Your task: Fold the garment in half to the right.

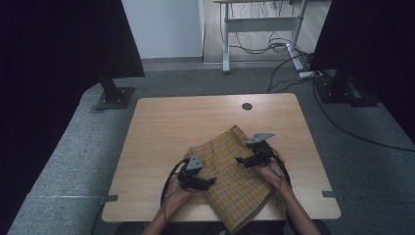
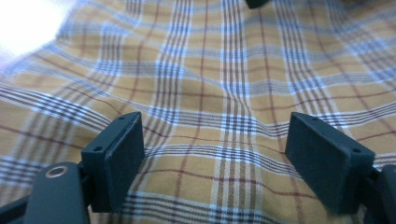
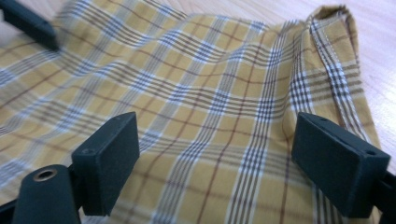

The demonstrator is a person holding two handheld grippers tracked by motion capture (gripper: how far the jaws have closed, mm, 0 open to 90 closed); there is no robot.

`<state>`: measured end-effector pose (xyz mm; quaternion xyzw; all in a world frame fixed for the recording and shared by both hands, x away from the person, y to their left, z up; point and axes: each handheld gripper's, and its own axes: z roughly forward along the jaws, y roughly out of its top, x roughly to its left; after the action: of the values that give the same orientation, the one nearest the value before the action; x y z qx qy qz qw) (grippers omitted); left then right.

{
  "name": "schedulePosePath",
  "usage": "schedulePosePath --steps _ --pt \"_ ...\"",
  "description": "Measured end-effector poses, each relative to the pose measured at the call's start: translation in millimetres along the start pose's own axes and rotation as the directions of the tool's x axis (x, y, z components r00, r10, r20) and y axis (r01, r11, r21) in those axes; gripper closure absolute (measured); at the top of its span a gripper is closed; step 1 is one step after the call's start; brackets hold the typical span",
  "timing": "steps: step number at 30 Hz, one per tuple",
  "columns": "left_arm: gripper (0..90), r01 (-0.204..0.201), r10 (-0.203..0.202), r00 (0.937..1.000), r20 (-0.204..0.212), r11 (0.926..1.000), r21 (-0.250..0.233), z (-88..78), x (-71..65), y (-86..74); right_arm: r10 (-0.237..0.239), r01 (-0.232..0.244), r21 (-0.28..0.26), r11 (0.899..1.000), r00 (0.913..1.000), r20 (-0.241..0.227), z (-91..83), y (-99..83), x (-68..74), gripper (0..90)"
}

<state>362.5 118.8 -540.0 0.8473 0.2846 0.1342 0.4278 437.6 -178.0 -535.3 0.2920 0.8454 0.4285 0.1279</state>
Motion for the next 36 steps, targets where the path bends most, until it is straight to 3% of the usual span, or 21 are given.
schedulePosePath --steps 6,11,16,20,23,26,30,36 --pt "17.1 0.031 -0.031 0.9995 0.001 0.998 -0.056 -18.2 7.4 -0.2 -0.024 0.023 -0.009 1.0 0.9994 -0.026 -22.7 -2.6 10.5 12.1" --pt "16.2 0.066 -0.068 0.9972 -0.03 0.9953 -0.071 -32.9 19.5 -10.3 -0.039 0.04 0.027 0.999 0.9983 -0.043 -41.2 -13.8 18.3 10.3" --pt "16.0 0.113 -0.118 0.9905 -0.071 0.9907 -0.076 -46.0 32.8 -24.9 -0.061 0.063 0.047 0.997 0.997 -0.047 -61.2 -27.2 25.4 9.6" --pt "16.0 0.13 -0.137 0.9853 -0.102 0.9893 -0.065 -52.4 40.1 -36.1 -0.055 0.06 0.068 0.996 0.9961 -0.069 -74.9 -43.1 28.1 9.6" --pt "16.0 0.145 -0.15 0.9827 -0.108 0.9877 -0.06 -53.9 42.4 -41.0 -0.048 0.057 0.119 0.991 0.996 -0.075 -75.3 -57.9 27.8 9.7" --pt "16.0 0.149 -0.154 0.9815 -0.114 0.9876 -0.049 -54.1 43.7 -44.1 -0.011 0.022 0.12 0.993 0.9958 -0.091 -72.2 -70.6 27.9 10.6" --pt "16.0 0.15 -0.152 0.9807 -0.123 0.9883 -0.031 -53.7 44.4 -47.4 0.025 -0.018 0.097 0.995 0.9974 -0.067 -71.6 -80.5 35.5 12.0" --pt "16.0 0.16 -0.16 0.9766 -0.144 0.9871 -0.008 -54.8 48.6 -51.1 0.067 -0.071 0.087 0.994 0.9966 0.049 -70.6 -84.1 61.8 12.0"
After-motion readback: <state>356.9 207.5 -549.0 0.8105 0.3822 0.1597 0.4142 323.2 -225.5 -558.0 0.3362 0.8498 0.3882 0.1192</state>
